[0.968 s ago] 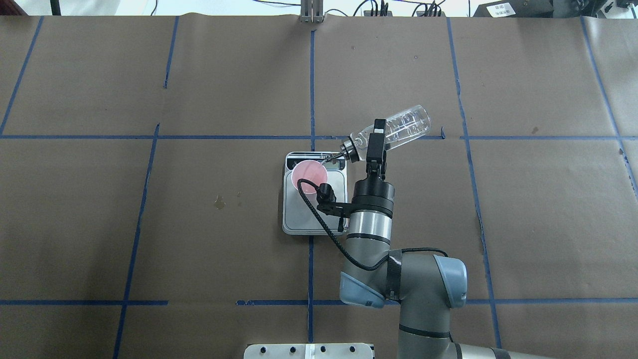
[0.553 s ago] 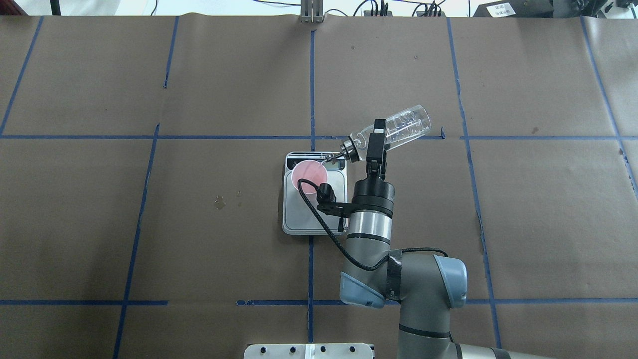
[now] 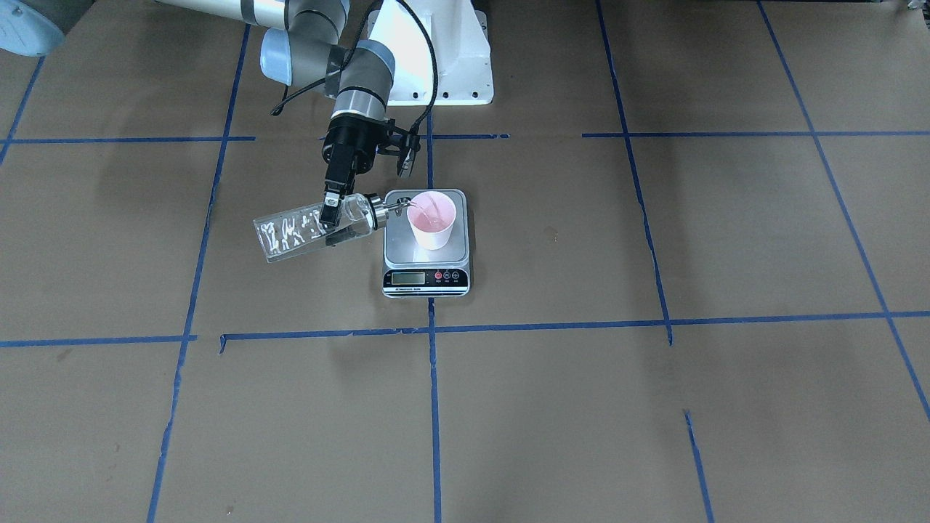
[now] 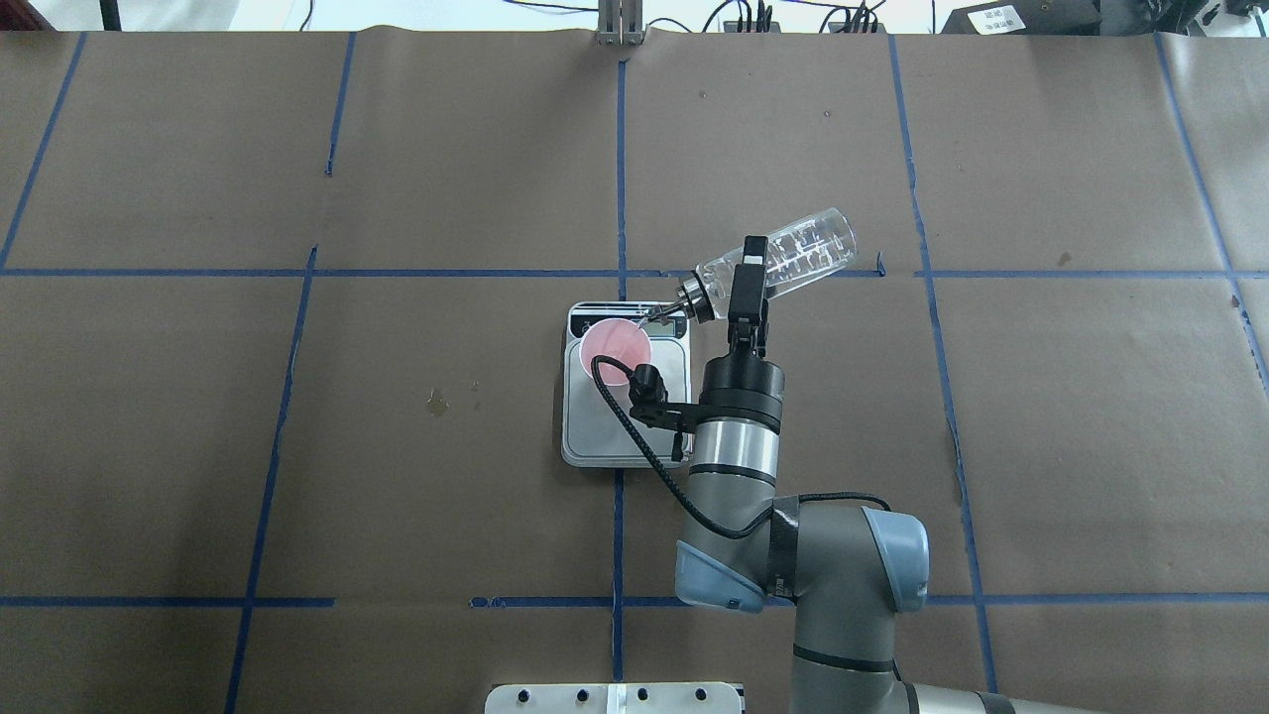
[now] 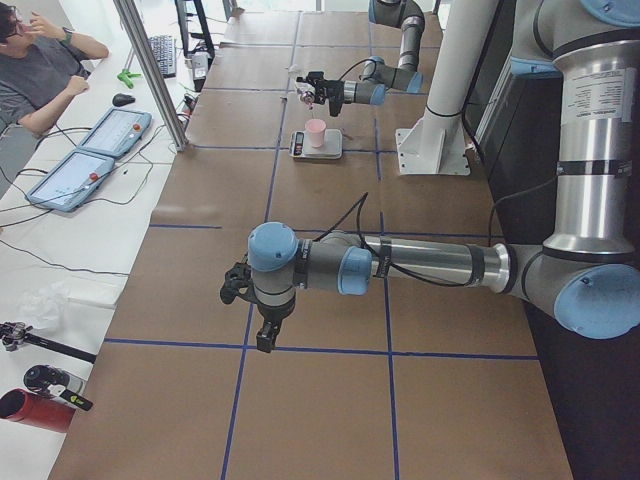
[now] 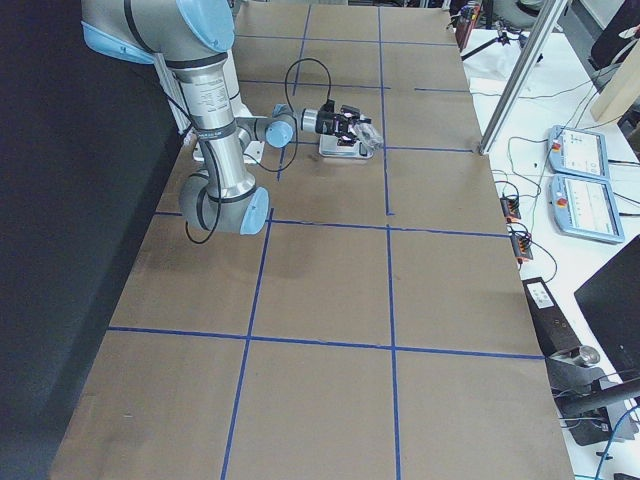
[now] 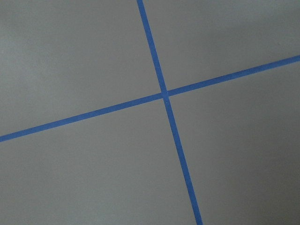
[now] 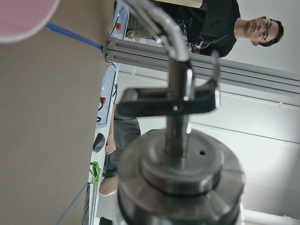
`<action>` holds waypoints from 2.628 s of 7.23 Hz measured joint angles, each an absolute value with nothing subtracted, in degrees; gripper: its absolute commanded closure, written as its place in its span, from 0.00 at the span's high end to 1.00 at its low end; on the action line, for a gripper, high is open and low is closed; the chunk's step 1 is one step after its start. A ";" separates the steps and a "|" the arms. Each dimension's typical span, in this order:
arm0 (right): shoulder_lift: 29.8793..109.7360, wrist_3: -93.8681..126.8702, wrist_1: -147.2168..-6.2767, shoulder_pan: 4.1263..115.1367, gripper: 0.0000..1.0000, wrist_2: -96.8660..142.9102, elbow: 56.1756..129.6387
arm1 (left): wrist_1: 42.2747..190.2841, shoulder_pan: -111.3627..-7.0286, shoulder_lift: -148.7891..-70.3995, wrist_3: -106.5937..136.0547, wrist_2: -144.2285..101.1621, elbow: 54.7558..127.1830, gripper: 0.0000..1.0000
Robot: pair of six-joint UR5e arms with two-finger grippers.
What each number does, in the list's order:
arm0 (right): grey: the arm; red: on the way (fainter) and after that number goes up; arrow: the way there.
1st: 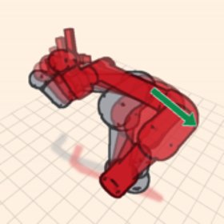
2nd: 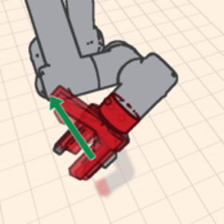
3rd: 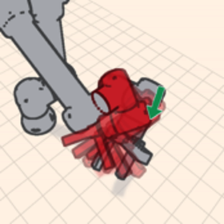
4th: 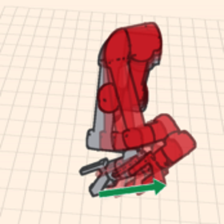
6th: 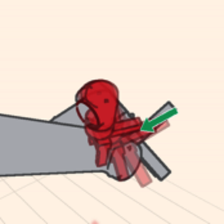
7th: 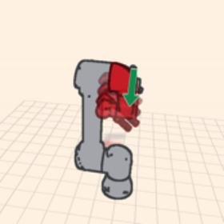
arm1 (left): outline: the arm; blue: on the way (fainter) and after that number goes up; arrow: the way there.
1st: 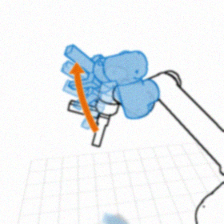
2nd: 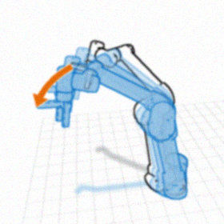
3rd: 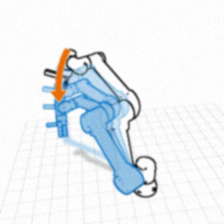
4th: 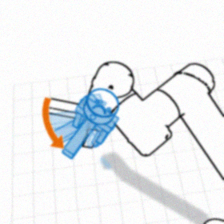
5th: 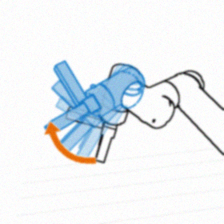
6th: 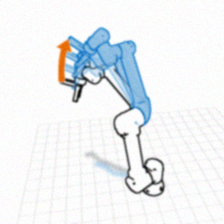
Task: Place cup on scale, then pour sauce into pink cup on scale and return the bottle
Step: 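Tilt the bottle spout down into the pink cup with the right gripper, then rotate the bottle upright with the right gripper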
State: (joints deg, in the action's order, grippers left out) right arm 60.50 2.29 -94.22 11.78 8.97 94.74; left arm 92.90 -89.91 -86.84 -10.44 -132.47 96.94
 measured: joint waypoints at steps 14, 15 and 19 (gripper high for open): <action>64.14 20.73 -59.05 10.94 0.00 24.21 95.80 | 92.90 -89.91 -86.28 -10.46 -132.54 97.36 1.00; 64.21 26.12 -58.76 11.04 0.00 25.86 97.28 | 92.90 -89.93 -86.25 -10.46 -132.54 97.43 1.00; 67.21 38.63 -58.46 11.46 0.00 32.78 105.35 | 92.98 -90.00 -86.22 -10.51 -132.62 97.50 1.00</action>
